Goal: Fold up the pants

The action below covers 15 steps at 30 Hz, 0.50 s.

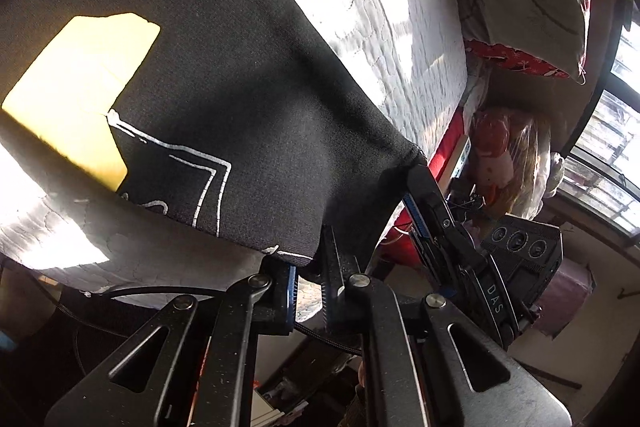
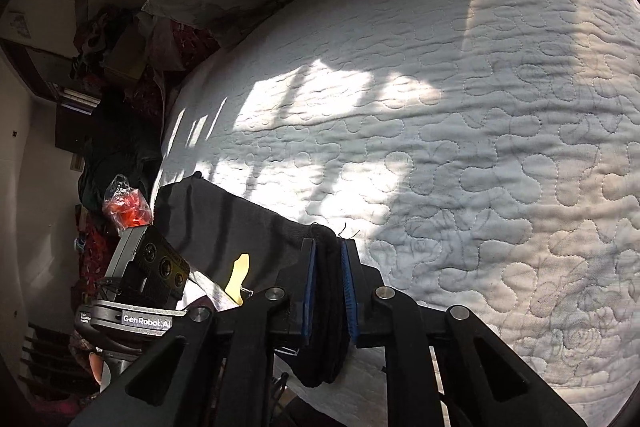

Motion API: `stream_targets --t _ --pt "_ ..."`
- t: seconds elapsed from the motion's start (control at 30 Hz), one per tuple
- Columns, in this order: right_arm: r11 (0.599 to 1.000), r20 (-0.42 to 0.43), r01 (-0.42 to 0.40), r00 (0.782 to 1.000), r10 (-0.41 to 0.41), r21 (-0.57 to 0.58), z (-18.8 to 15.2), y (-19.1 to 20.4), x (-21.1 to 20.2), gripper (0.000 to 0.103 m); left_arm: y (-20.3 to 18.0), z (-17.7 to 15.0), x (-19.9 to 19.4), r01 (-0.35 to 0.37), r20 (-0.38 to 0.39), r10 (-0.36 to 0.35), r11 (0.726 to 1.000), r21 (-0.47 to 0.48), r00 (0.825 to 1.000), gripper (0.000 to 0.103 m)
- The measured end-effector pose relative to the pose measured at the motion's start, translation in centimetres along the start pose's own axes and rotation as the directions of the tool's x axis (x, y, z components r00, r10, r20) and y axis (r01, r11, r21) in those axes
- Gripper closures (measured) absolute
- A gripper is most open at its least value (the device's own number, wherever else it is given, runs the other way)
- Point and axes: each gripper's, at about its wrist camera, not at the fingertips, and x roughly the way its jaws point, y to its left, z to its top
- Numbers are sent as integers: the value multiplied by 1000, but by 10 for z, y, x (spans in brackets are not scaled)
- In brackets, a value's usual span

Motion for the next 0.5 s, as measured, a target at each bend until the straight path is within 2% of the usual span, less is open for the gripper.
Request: stream_targets --t 0.13,0.27,0.37,0.4,0.5 --pt "1000 3 18 1000 -18 -4 -3 16 0 91 2 2 -2 -13 2 13 1000 15 1000 96" --pt "1000 -11 7 1000 -6 22 -6 16 13 92 12 7 7 -28 -25 28 1000 -11 999 96" --pt "997 -17 -2 1000 3 72 -10 6 27 92 17 9 13 -36 -42 35 999 -25 999 96" --pt "996 -19 -4 1000 6 93 -11 1 31 88 18 10 15 -41 -43 40 999 -28 998 96" --pt "994 -30 35 999 -32 108 -13 -11 40 87 20 12 19 -50 -55 48 998 -37 997 96"
